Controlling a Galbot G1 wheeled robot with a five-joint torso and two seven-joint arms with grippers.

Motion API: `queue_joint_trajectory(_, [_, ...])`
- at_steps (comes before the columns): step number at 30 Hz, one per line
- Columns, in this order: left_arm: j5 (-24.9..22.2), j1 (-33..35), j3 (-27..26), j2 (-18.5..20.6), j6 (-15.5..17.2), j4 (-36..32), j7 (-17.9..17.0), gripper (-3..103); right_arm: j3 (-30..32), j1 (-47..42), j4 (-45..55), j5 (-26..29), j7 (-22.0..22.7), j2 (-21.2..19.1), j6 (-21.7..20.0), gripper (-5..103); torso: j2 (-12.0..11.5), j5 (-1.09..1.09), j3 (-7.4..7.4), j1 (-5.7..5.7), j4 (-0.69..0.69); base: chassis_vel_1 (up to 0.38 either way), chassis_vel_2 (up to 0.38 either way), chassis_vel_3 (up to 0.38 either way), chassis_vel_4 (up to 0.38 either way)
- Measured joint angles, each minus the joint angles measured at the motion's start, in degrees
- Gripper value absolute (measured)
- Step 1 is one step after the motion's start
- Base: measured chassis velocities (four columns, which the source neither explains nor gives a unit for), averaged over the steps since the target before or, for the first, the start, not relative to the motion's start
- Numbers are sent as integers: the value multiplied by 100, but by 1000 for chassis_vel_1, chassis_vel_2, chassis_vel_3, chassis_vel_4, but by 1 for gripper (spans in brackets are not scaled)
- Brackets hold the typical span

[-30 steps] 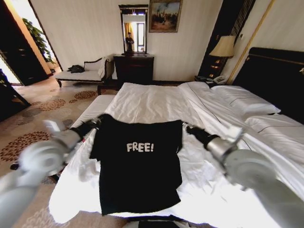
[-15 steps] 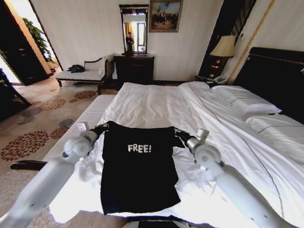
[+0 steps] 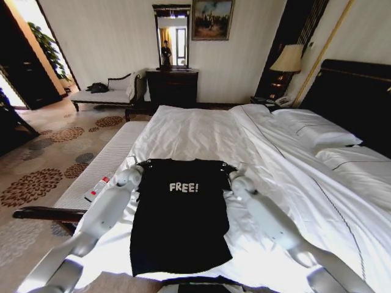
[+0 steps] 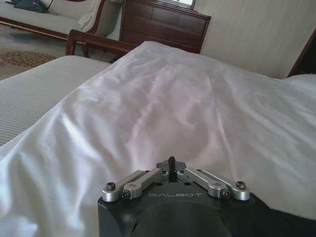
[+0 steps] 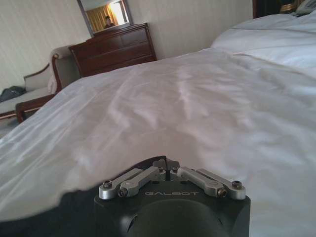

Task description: Fold the clothes on the bed.

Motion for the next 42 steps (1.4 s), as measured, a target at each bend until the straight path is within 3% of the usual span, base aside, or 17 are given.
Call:
queue_joint_trajectory(10, [473,-24,-13,-169,-169,528,259,1,-121,94,-387,-260,-113,349,88,0,1,0,-1,-1,-1,0,0,0,0])
queue_joint_trajectory(19, [594,4,-68,-306,-122,780,228,-2,-176,45,-700,-422,32,507,21,0,1,0,-1,-1,-2,0,0,0,0])
queue_joint_trajectory(21, [591,28,-72,-289,-75,770,183,3,-176,32,-702,-434,54,525,21,0,1,0,-1,-1,-2,0,0,0,0])
queue_joint_trajectory(24, [534,191,-199,-196,84,556,68,19,-118,-35,-515,-428,74,490,41,-3,1,1,-1,-1,0,0,0,0,0])
queue_joint_trajectory(25, [491,259,-275,-162,145,462,27,19,-65,-71,-402,-408,69,445,52,8,2,0,-1,-1,0,0,0,0,0])
queue_joint_trajectory(26, [491,259,-275,-162,145,462,27,19,-65,-71,-402,-408,69,445,52,8,2,0,-1,-1,0,0,0,0,0])
queue_joint_trajectory(28, [223,644,-722,-19,424,-74,-136,35,218,-263,72,-236,64,189,105,20,1,-1,-1,0,0,0,0,0,0])
queue_joint_trajectory(32, [-22,1118,-1226,186,605,-717,-253,41,573,-560,584,22,180,-104,123,30,2,2,-2,0,-3,0,0,0,0])
queue_joint_trajectory(33, [-176,1567,-1473,354,720,-1160,-296,52,802,-808,960,243,323,-277,92,35,2,1,-3,-1,-3,0,0,0,0])
queue_joint_trajectory(34, [-217,2003,-1711,511,797,-1507,-310,52,1019,-1082,1325,460,475,-416,27,41,2,-5,-2,-1,-2,0,0,0,0])
queue_joint_trajectory(36, [-41,2806,-2173,746,856,-2074,-268,63,1378,-1555,1800,794,759,-562,-156,46,2,2,-3,-2,-3,0,0,0,0])
queue_joint_trajectory(37, [-41,2806,-2173,746,856,-2074,-268,63,1378,-1555,1800,794,759,-562,-156,46,2,2,-3,-2,-3,0,0,0,0])
queue_joint_trajectory(39, [254,3719,-2713,781,864,-2615,-202,74,1772,-2036,2135,1137,1014,-573,-360,57,3,-1,-3,-4,3,0,0,0,0])
queue_joint_trajectory(40, [254,3719,-2713,781,864,-2615,-202,74,1772,-2036,2135,1137,1014,-573,-360,57,3,-1,-3,-4,3,0,0,0,0])
queue_joint_trajectory(42, [330,4170,-2929,677,777,-2908,-213,84,2179,-2442,2346,1375,1077,-473,-426,68,3,3,-4,-4,6,0,0,0,0])
